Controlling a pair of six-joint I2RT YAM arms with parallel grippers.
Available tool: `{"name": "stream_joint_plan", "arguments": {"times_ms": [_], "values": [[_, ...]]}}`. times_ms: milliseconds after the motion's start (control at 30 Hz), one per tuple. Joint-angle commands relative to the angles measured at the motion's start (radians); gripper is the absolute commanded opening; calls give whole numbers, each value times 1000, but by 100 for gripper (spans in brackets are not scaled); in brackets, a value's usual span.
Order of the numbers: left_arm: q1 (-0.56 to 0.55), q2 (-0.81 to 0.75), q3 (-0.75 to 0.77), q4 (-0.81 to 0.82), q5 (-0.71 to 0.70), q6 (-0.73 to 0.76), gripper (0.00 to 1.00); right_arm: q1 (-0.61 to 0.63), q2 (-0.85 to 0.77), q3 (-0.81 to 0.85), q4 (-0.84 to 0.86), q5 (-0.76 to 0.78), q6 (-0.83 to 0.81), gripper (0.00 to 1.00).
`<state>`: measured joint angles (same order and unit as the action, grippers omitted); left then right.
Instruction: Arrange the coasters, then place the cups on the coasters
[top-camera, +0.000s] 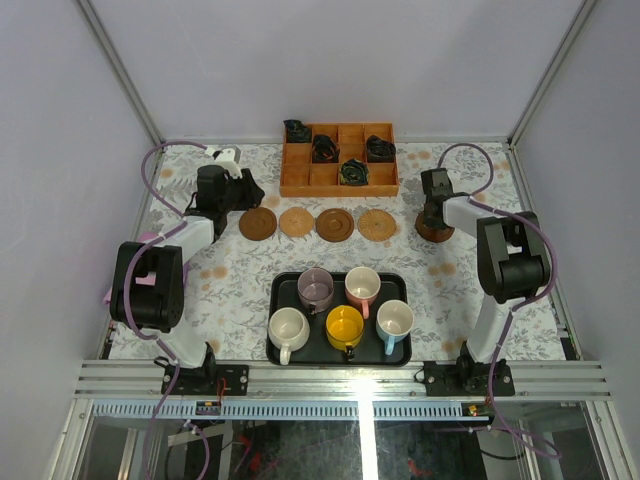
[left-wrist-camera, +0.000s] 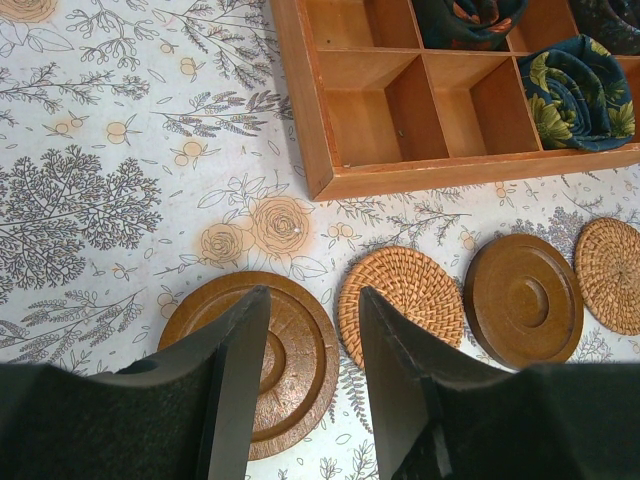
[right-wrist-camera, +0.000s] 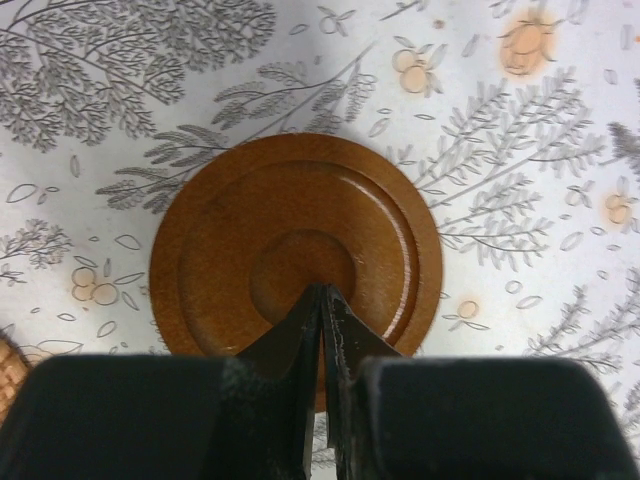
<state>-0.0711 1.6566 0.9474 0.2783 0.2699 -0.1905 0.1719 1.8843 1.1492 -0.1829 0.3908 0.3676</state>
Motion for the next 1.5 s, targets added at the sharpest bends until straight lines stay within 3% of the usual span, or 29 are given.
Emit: {"name": "stream_joint_plan", "arguments": {"times_ms": [0, 567, 1467], "values": [[-1, 8, 17, 46, -6, 1, 41, -2, 33, 42, -29, -96, 16, 5], [-2, 14, 25, 32, -20, 3, 41, 13, 64, 30, -14, -256, 31, 1], [-2, 9, 21, 35, -17, -6, 41, 97, 86, 58, -40, -212, 21, 1]]}}
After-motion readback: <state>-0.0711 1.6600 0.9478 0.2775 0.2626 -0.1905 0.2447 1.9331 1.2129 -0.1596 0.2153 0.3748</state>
